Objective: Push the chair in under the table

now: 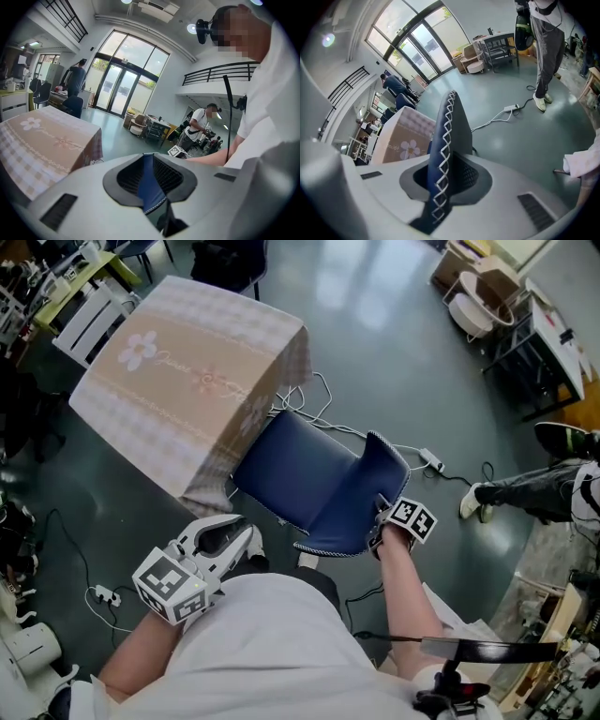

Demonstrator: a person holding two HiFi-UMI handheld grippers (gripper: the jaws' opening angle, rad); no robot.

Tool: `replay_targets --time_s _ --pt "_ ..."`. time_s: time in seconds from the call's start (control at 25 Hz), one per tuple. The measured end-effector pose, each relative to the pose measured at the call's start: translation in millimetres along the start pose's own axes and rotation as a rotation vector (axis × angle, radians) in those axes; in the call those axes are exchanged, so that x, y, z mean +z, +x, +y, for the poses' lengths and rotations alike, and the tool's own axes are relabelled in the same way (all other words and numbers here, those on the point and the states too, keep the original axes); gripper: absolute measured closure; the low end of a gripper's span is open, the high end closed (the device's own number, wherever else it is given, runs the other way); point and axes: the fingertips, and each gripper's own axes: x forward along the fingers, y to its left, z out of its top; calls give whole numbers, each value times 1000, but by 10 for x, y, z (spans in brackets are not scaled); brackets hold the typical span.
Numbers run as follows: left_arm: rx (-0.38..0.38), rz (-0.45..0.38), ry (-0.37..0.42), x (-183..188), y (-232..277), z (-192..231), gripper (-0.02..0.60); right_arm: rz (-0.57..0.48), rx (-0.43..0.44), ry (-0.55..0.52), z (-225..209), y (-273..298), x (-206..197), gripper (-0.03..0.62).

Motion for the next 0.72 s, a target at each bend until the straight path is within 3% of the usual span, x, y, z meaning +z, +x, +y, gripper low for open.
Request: replay_targets --time_s 0.48,0.72 --pt "73 -30 -54 -61 -571 635 528 -6 26 -4 954 555 -37 528" --pt "84 -37 -76 -151 -769 879 528 -16 24 -1 1225 746 -7 528"
